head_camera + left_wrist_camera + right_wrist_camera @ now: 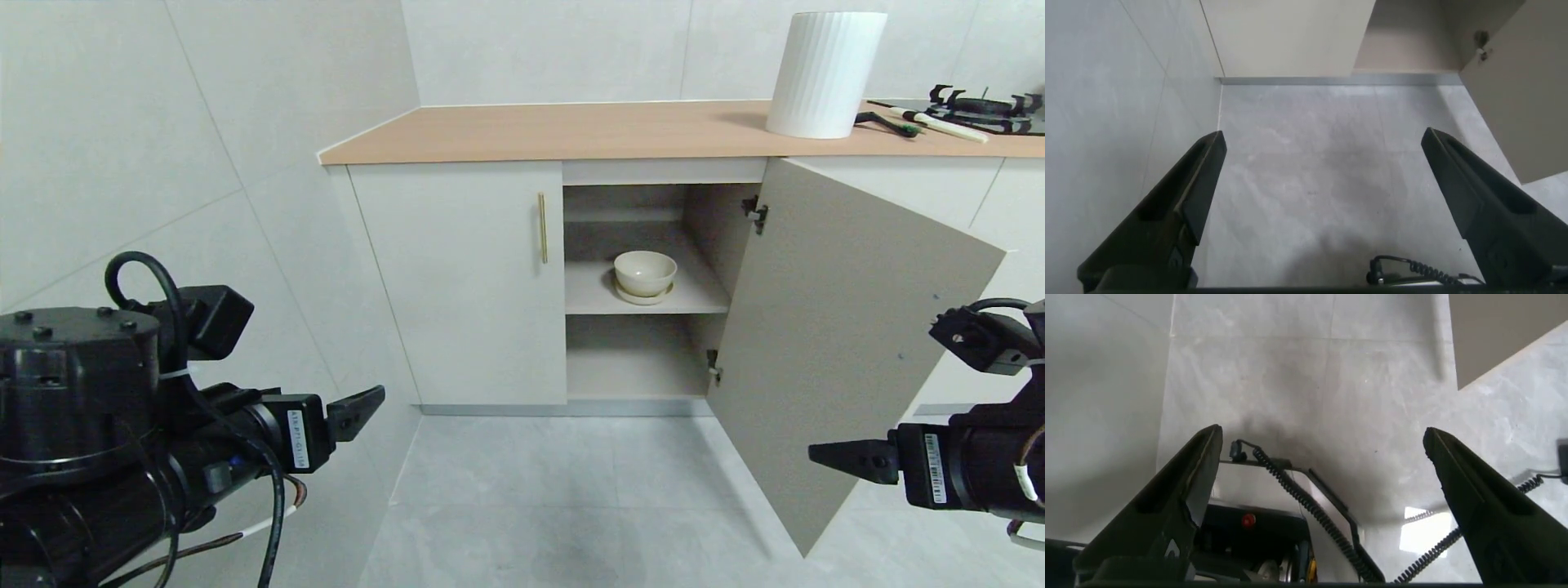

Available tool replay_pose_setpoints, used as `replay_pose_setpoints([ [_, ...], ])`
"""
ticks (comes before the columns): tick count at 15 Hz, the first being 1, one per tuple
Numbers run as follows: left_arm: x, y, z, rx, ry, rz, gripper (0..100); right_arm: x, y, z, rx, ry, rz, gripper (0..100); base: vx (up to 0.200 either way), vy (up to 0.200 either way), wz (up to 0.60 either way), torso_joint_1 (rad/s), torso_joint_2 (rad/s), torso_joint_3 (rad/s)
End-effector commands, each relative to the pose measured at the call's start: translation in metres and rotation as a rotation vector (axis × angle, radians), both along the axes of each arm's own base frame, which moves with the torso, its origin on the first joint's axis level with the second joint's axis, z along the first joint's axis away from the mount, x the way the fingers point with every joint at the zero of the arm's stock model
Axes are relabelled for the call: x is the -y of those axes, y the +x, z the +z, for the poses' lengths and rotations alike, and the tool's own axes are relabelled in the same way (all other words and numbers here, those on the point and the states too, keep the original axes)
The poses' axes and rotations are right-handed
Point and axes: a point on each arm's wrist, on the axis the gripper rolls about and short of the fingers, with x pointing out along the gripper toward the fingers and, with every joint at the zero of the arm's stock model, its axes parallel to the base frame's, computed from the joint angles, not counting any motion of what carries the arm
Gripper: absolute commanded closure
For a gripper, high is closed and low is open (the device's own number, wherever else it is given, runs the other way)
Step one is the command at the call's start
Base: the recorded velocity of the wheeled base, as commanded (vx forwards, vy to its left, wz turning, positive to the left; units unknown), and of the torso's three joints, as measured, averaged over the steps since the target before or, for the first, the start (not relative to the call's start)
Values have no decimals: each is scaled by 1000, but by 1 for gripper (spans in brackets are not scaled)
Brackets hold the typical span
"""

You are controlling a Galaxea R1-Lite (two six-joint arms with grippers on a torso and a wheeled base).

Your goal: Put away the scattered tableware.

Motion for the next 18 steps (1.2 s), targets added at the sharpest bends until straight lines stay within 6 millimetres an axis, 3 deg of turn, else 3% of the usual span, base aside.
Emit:
replay_pose_setpoints([
  [1, 0, 0, 0, -1, 1, 0, 0, 0, 0, 0, 0, 0, 1, 0, 0, -200, 0, 12, 2, -7],
  [9, 0, 0, 0, -2, 0, -2, 0, 11, 7, 1, 15, -47, -122, 0, 0, -200, 0, 7, 4, 2],
  [16, 1, 1, -2, -9, 4, -3, 0, 35, 48, -2, 107, -19, -352, 0, 0, -200, 0, 0, 1, 3],
  [18, 1, 2, -2, -8, 4, 0, 0, 35, 58, -3, 138, 32, -393, 0, 0, 0, 0, 0, 0, 0],
])
